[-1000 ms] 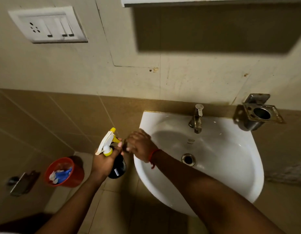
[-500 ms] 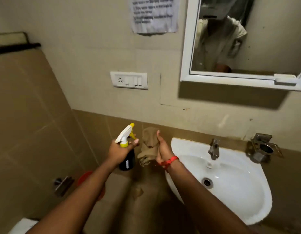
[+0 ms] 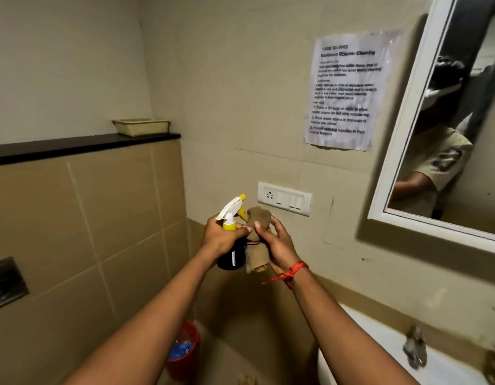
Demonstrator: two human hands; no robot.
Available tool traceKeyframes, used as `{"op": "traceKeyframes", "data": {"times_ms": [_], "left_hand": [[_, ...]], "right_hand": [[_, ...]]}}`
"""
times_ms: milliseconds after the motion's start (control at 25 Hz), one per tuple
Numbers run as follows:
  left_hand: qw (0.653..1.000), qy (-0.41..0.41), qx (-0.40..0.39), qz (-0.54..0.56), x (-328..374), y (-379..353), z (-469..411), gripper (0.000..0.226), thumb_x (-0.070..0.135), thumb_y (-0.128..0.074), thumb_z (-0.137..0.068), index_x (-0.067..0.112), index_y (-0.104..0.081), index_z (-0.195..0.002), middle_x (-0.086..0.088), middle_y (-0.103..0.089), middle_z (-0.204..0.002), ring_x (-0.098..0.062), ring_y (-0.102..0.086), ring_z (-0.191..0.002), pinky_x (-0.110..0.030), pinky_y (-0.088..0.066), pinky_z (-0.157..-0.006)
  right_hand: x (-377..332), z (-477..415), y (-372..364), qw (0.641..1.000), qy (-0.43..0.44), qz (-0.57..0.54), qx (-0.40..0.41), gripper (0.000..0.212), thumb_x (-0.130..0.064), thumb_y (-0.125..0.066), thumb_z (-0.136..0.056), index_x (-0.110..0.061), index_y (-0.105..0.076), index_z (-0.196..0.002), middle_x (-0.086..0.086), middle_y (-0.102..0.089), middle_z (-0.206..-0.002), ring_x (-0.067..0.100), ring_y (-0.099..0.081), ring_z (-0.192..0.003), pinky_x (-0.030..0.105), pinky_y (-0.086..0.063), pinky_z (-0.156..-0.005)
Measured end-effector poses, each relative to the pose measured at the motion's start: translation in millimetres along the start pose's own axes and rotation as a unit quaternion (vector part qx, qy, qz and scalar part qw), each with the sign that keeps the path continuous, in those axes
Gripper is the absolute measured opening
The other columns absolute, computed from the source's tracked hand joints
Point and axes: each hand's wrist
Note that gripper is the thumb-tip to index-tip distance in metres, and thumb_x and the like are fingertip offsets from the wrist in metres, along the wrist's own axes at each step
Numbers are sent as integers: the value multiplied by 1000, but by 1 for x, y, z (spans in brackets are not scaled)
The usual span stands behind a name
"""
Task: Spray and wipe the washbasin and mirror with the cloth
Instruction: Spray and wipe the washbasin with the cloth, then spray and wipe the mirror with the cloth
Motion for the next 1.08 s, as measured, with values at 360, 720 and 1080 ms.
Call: {"op": "traceKeyframes", "data": {"times_ms": [360,720,1080], "left_hand": [[994,-37,-19,98,32,11,-36,35,4,-68,-76,9,-72,-111,-16,-78,-86,-31,-69,-74,-42,-58,-80],[958,-162,-193,136,127,-111,-33,20,26,-68,-94,35,-72,-112,-20,-74,-96,-27,-66,-68,-39,-57,-77],[955,-175,-199,129,172,-196,2,27,42,-66,-95,15,-71,-95,-6,-75,-68,-17,-72,-67,-29,-55,-73]], "right_hand": [[-18,-43,-3,996,35,-75,-20,76,-48,-77,-75,-3,-56,-132,21,-63,-131,37,-58,-125,52,-44,-109],[-152,33,59,749,526,145,376,50,-22,-45,-101,-18,-33,-149,9,-41,-154,23,-41,-143,46,-32,-120],[-197,97,159,656,517,232,499,55,-30,-48,-100,-20,-31,-152,0,-39,-156,16,-41,-142,51,-38,-115]]}}
Point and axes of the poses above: each hand's wrist, its own z-axis away from the middle knuckle, its own y-axis out of the back of the hand, x = y × z
